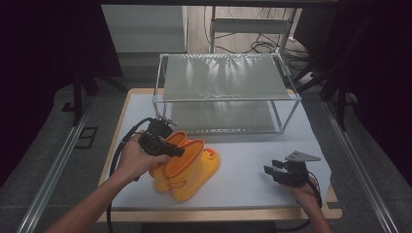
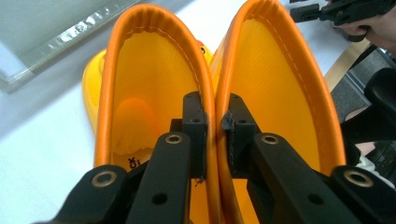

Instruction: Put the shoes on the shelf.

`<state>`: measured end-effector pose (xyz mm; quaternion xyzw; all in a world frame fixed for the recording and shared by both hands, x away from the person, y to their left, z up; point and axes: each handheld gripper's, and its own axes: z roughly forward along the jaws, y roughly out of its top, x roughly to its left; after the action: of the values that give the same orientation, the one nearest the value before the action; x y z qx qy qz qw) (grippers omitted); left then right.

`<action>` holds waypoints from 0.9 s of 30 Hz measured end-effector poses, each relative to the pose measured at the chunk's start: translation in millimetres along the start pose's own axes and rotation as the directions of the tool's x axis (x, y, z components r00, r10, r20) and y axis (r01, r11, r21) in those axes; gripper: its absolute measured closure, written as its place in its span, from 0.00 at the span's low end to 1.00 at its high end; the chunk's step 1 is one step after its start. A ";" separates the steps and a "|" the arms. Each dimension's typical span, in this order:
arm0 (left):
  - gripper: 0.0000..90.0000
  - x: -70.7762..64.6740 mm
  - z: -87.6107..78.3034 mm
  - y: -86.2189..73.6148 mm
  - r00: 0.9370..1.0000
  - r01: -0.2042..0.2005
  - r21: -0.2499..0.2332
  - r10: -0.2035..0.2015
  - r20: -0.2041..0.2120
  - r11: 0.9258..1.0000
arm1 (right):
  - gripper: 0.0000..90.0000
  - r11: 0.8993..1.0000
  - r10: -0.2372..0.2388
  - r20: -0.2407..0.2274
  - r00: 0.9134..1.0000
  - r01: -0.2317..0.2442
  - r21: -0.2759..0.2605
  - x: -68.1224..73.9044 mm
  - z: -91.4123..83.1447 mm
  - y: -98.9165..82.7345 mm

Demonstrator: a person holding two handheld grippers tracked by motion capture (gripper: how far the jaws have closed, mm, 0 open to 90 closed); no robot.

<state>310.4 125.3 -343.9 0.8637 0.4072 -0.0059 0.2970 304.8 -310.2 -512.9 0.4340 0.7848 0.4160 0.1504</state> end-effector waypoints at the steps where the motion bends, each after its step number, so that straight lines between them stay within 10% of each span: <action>1: 0.91 0.9 -0.8 0.6 1.000 0.002 -0.008 -0.002 0.001 1.000 | 0.57 1.000 0.000 0.000 1.000 0.000 0.000 -0.2 0.0 0.0; 11: 0.91 10.3 -10.5 15.9 0.995 0.026 -0.034 -0.023 0.096 0.999 | 0.57 1.000 0.011 0.010 1.000 -0.011 -0.012 -4.1 -2.3 -0.2; 27: 0.91 -22.0 -26.7 51.7 0.983 -0.047 -0.085 0.061 0.172 0.995 | 0.57 0.999 0.029 0.021 0.999 -0.029 -0.021 -6.7 -4.9 -0.4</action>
<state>326.1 98.3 -290.1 0.8580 0.3558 -0.0569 0.3661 305.5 -318.3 -511.1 0.4481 0.7726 0.4216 0.1570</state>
